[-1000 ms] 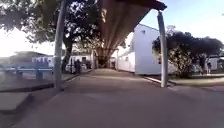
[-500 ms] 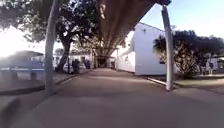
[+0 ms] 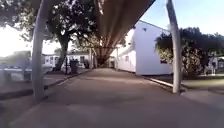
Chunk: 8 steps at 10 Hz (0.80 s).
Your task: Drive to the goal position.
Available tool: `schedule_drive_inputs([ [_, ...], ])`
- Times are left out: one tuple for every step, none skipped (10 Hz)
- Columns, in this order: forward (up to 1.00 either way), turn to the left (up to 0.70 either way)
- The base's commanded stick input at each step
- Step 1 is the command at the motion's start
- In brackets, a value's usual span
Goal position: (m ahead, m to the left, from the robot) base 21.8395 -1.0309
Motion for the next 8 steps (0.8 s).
schedule_drive_inputs([
  [0.7, 0.0],
  [0.7, 0.0],
  [0.7, 0.0],
  [0.7, 0.0],
  [0.7, 0.0],
  [0.7, 0.0],
  [0.7, 0.0],
  [0.7, 0.0],
])
